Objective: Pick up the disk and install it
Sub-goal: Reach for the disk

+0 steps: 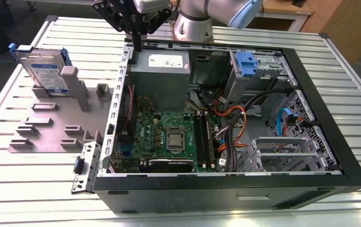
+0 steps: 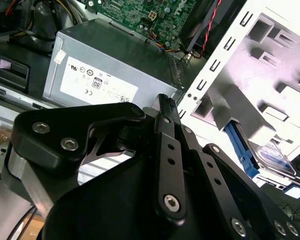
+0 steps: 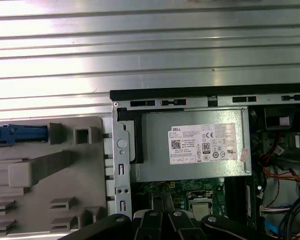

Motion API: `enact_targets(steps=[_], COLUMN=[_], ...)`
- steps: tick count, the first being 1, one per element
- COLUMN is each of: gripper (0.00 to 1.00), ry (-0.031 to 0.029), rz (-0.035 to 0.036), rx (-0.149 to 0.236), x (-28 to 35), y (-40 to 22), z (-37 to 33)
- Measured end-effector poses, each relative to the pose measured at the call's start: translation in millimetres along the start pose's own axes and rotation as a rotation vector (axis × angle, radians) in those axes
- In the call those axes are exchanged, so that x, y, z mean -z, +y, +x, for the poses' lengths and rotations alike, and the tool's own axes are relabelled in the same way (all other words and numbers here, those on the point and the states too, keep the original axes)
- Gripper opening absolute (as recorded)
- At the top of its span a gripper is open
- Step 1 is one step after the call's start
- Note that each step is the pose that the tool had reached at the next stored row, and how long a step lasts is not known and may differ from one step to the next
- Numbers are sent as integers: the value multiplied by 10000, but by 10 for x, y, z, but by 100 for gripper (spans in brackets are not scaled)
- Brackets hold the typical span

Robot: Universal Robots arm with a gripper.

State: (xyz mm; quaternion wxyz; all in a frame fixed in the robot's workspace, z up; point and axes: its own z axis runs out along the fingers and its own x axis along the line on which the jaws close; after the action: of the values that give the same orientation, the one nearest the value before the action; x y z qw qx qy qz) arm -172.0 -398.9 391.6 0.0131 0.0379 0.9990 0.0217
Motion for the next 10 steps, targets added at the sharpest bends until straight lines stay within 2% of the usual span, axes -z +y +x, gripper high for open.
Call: enact_targets(steps=[10], gripper=[11], ry=[0], rz=[0], rx=[0], x=[1], y=[4], z=[126])
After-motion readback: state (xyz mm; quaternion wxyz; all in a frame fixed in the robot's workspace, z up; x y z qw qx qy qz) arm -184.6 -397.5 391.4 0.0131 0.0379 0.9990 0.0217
